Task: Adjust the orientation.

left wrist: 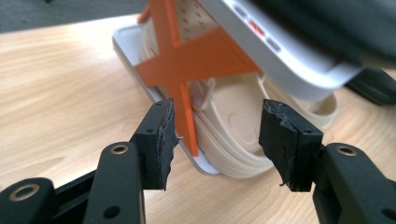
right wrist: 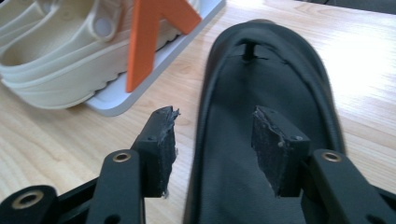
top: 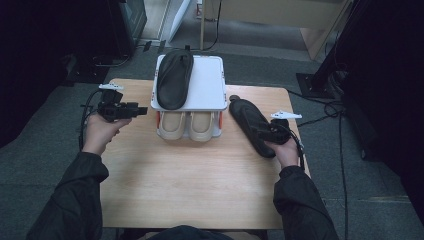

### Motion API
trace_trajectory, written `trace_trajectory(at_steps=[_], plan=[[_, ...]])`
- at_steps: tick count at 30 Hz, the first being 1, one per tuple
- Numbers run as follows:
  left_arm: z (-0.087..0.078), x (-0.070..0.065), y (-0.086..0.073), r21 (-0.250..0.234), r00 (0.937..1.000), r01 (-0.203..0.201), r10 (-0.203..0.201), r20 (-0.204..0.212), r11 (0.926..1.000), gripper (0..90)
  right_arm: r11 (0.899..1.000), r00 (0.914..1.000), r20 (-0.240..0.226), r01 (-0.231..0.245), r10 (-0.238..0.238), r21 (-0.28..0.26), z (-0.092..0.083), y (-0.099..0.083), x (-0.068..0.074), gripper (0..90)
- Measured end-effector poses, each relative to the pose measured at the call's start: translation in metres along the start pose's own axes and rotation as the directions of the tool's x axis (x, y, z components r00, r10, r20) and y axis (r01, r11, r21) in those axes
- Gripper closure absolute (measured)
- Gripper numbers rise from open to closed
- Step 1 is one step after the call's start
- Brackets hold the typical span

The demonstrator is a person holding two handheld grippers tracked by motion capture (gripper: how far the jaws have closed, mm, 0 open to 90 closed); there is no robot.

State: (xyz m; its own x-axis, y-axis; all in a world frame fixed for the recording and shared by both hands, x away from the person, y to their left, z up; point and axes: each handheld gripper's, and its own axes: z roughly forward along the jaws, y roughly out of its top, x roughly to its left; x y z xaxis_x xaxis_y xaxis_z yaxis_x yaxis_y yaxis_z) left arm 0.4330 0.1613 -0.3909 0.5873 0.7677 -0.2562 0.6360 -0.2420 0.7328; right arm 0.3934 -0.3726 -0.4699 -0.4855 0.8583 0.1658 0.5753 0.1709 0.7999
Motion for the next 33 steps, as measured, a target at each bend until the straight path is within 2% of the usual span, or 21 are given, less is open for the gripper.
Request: trace_trajectory(at_steps=[3, 5, 8, 9, 10, 12, 14, 18, 20, 23, 28, 33], plan=[[0.002, -0.002, -0.007, -0.009, 0.9999, -0.014, 0.014, 0.001, 0.9999, 46.7, 1.000, 1.0000, 0.002, -0.008, 0.008, -0.006, 0.002, -0.001, -0.008, 50.8], [0.002, -0.004, -0.013, -0.019, 0.9999, -0.017, 0.017, 0.001, 0.9997, 46.9, 1.000, 0.9996, 0.007, -0.029, 0.029, -0.005, 0.003, -0.003, -0.012, 52.3], [0.003, -0.004, -0.025, -0.052, 0.9999, 0.008, -0.007, 0.010, 0.9986, 47.2, 0.999, 0.9989, 0.019, -0.043, 0.043, -0.013, 0.003, -0.003, -0.015, 54.9], [0.003, -0.004, -0.027, -0.053, 0.9999, 0.015, -0.014, 0.006, 0.9985, 47.5, 0.999, 0.9988, 0.018, -0.045, 0.045, -0.015, 0.004, -0.003, -0.015, 56.3], [0.005, -0.005, -0.029, -0.035, 0.9999, 0.015, -0.015, -0.005, 0.9993, 47.8, 0.999, 0.9986, 0.020, -0.049, 0.049, -0.016, 0.004, -0.004, -0.015, 57.9], [0.006, -0.007, -0.031, -0.014, 0.9999, -0.006, 0.006, -0.008, 0.9999, 47.7, 0.999, 0.9986, 0.039, -0.035, 0.036, -0.011, 0.006, -0.004, -0.015, 62.3], [0.006, -0.007, -0.034, -0.030, 1.0000, -0.002, 0.003, 0.006, 0.9995, 47.6, 1.000, 0.9975, 0.069, -0.013, 0.013, 0.006, 0.009, -0.005, -0.015, 65.6], [0.006, -0.005, -0.037, -0.037, 1.0000, 0.002, -0.002, 0.007, 0.9993, 47.4, 0.999, 0.9978, 0.066, -0.006, 0.003, 0.047, 0.015, -0.007, -0.012, 66.1], [0.006, -0.002, -0.039, -0.039, 0.9999, 0.012, -0.012, 0.012, 0.9992, 47.4, 0.998, 0.9984, 0.054, 0.012, -0.015, 0.063, 0.017, -0.007, -0.009, 65.1], [0.005, 0.002, -0.041, -0.034, 0.9999, 0.016, -0.016, -0.001, 0.9993, 47.2, 0.996, 0.9957, 0.070, 0.054, -0.060, 0.077, 0.019, -0.005, -0.003, 65.3], [0.003, 0.004, -0.044, -0.051, 0.9997, 0.024, -0.025, -0.005, 0.9984, 47.3, 0.996, 0.9982, 0.035, 0.045, -0.048, 0.083, 0.021, -0.006, 0.000, 65.3], [0.007, 0.004, -0.044, -0.026, 0.9998, 0.017, -0.017, -0.007, 0.9995, 47.0, 0.994, 0.9979, 0.013, 0.062, -0.064, 0.091, 0.024, -0.004, 0.009, 64.9]])
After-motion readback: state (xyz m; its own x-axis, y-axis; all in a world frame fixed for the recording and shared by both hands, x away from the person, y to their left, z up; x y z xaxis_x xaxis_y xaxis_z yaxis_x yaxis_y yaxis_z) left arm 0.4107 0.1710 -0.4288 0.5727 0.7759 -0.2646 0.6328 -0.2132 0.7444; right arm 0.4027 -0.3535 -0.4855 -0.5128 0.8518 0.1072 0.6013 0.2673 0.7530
